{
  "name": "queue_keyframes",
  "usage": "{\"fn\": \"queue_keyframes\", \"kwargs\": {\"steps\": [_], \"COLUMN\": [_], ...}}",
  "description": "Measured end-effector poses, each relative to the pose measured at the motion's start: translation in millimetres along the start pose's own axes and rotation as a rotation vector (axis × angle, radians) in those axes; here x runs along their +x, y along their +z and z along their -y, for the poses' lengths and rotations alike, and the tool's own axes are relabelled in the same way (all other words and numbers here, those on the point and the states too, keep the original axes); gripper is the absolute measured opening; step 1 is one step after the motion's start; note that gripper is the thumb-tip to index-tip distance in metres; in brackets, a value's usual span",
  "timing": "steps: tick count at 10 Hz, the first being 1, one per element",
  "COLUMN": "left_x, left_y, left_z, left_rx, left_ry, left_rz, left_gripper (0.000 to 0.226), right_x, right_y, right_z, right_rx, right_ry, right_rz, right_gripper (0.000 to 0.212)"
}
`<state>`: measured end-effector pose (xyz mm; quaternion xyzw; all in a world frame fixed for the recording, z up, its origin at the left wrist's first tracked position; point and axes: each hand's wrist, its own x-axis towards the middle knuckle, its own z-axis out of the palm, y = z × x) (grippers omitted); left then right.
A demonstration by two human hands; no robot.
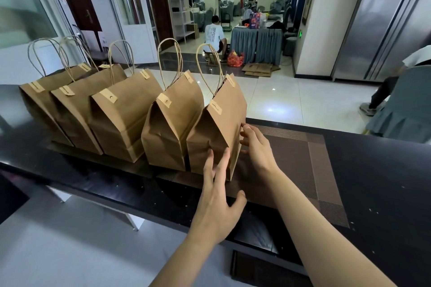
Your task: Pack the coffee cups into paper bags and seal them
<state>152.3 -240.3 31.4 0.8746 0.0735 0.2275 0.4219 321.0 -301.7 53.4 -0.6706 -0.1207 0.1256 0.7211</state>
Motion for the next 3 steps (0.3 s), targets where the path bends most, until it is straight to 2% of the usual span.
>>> {"fn": "queue_keyframes", "kwargs": {"steps": [3], "left_x": [-9.9], "left_y": [-10.3], "left_z": [7.3], "left_rx": [0.074], "left_ry": [-0.006], "left_rz": [0.037], "left_gripper": [0.089], "right_x": [-11.5], "right_y": [-4.1], "right_z": [-2.1], "right_rx": [-0.143], "right_ry": [-0.070], "right_rz": [-0.029], "right_gripper": [0.046]}}
